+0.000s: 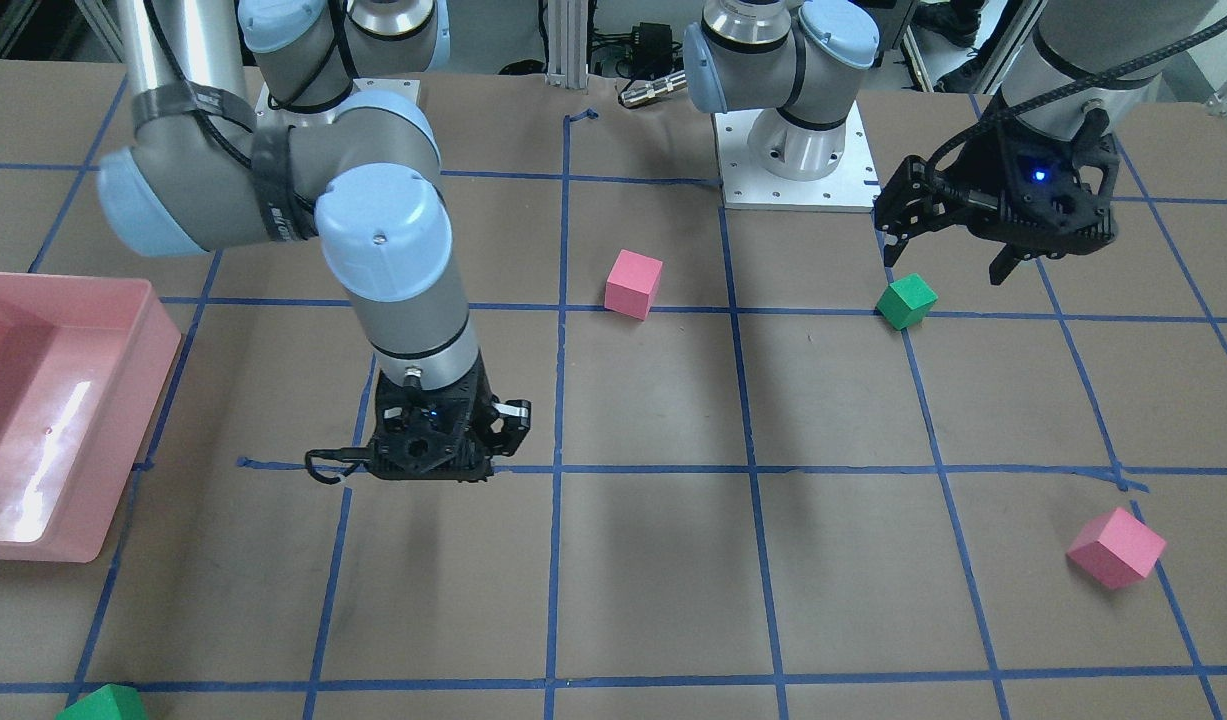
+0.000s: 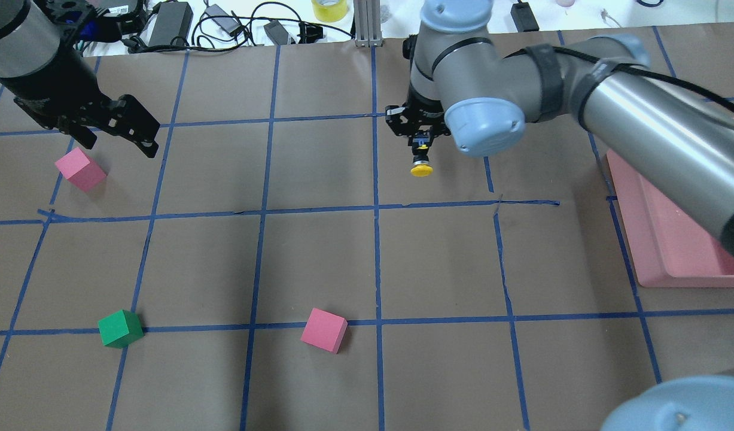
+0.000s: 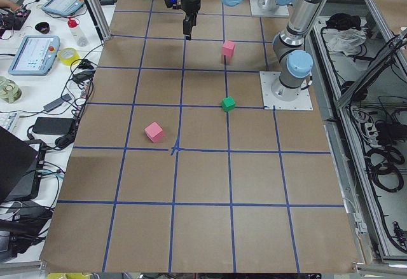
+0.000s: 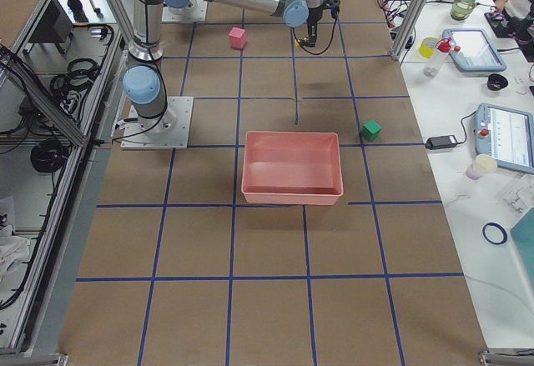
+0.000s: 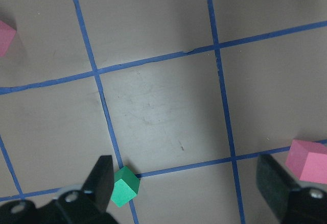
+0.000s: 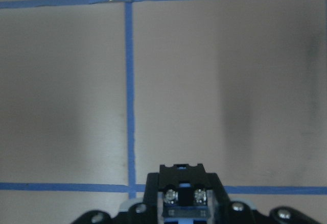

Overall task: Align button upright
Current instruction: 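Carry the button to the table center and lower it with the right gripper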

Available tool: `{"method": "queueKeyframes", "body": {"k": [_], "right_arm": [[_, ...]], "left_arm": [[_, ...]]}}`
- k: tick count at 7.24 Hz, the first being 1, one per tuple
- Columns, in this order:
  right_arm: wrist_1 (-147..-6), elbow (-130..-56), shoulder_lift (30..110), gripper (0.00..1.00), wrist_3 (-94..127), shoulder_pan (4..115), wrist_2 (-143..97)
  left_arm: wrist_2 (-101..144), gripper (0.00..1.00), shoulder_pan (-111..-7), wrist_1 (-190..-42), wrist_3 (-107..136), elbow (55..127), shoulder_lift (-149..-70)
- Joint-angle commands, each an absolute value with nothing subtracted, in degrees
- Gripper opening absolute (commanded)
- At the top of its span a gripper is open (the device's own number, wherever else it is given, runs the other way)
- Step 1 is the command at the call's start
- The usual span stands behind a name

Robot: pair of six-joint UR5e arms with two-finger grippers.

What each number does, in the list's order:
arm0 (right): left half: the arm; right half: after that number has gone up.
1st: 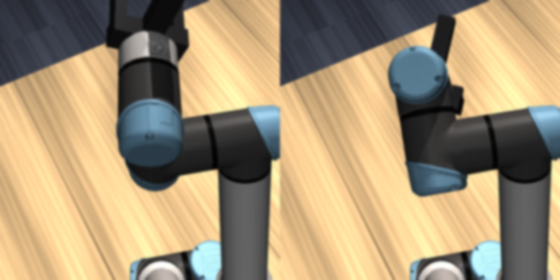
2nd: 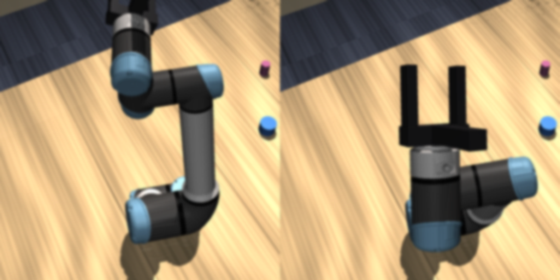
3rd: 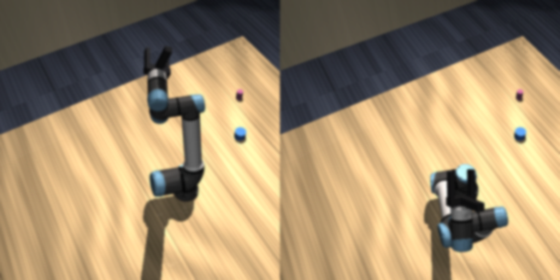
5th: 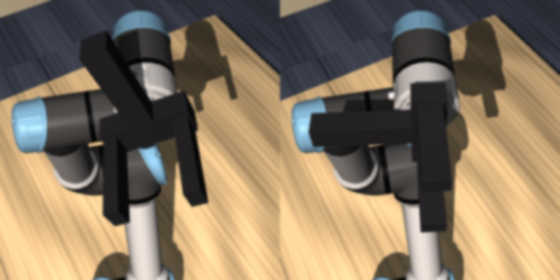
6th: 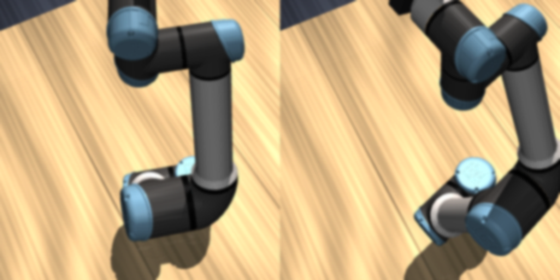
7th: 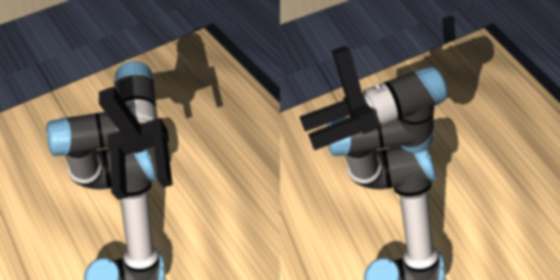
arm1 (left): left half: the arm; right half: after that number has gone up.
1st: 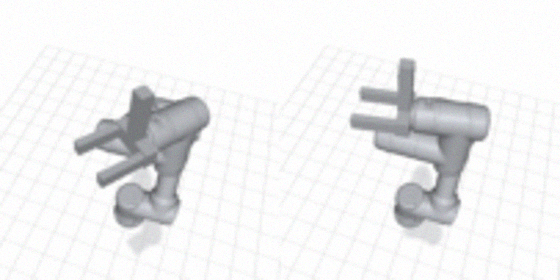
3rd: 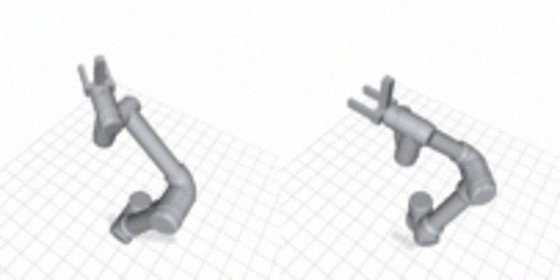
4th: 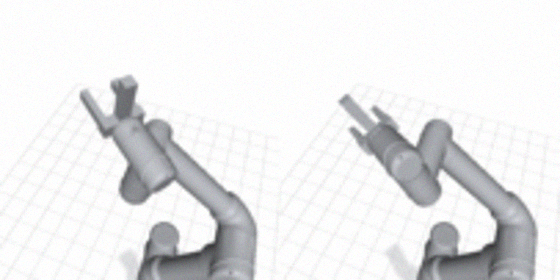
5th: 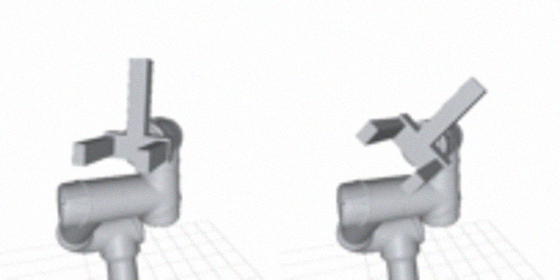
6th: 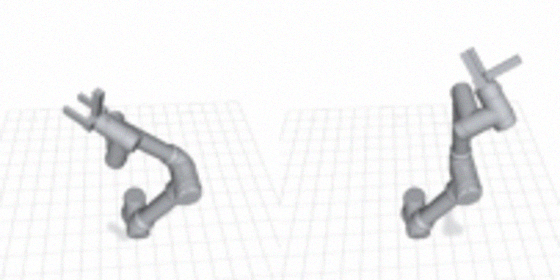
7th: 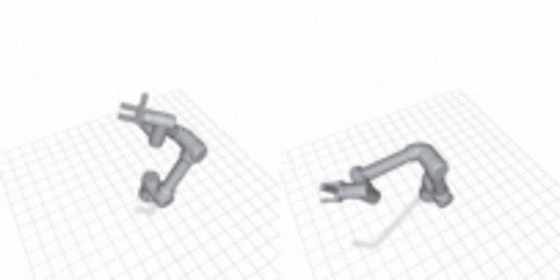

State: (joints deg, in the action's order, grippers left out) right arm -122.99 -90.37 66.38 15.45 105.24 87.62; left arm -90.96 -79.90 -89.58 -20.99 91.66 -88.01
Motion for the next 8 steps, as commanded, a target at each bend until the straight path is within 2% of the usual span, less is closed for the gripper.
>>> {"method": "queueKeyframes", "body": {"k": [1, 3, 8], "right_arm": [[-130.7, -90.4, 59.9, 0.00, 18.9, 111.2, 86.9], [-134.5, -90.4, 56.0, 0.00, 18.5, 112.4, 87.3], [-130.5, -91.1, 56.0, 0.00, 15.8, 112.3, 87.4]], "left_arm": [[-90.7, 1.00, -79.3, -88.9, -21.2, 92.1, -88.3], [-90.9, 1.00, -79.3, -88.8, -21.4, 92.2, -88.7], [-90.6, 1.00, -79.2, -85.5, -21.5, 94.3, -89.6]]}}
